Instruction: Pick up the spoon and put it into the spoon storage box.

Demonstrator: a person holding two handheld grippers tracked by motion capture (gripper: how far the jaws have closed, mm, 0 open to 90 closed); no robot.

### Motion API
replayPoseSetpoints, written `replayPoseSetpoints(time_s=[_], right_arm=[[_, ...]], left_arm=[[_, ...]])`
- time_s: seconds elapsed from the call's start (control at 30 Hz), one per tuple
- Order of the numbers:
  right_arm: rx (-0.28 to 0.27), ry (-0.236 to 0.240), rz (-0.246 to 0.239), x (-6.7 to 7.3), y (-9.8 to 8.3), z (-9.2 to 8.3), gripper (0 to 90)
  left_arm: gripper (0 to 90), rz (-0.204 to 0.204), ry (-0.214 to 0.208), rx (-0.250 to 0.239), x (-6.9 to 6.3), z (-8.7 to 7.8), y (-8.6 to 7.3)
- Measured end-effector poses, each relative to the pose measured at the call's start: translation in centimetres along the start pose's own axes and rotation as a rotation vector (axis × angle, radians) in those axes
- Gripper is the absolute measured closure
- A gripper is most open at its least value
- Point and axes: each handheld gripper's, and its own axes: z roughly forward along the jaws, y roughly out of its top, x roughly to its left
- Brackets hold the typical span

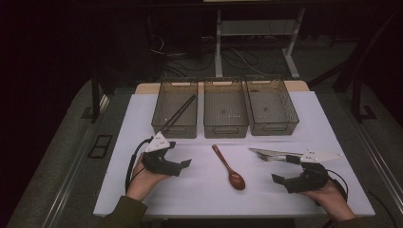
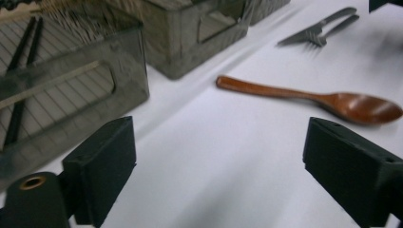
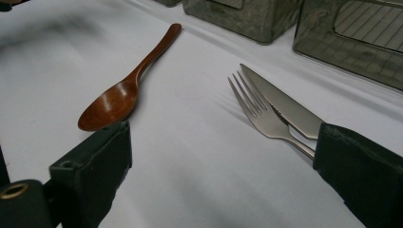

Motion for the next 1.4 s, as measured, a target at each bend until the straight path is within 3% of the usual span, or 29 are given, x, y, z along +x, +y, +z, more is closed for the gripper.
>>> replayPoseSetpoints(time_s=[0.07,0.17,0.43,1.03,1.4], right_arm=[[0.003,0.013,0.002,0.1,0.3,0.2,4.9],[0.002,0.025,0.003,0.4,0.6,0.2,11.9],[-0.002,0.027,0.032,0.7,1.6,0.9,15.8],[-0.007,0.055,0.016,1.5,4.6,3.7,55.5],[0.028,0.086,-0.022,2.3,5.9,6.0,76.5]], left_arm=[[5.5,-0.007,-0.003,0.003,-0.2,-0.1,-0.6],[0.5,-0.008,0.003,0.012,-0.7,-0.3,-1.3],[0.0,0.005,0.001,0.022,-0.8,-0.5,-2.0],[0.0,0.024,-0.031,0.059,-1.0,0.1,-2.3],[0.0,0.016,-0.034,0.065,-1.0,0.3,-2.3]])
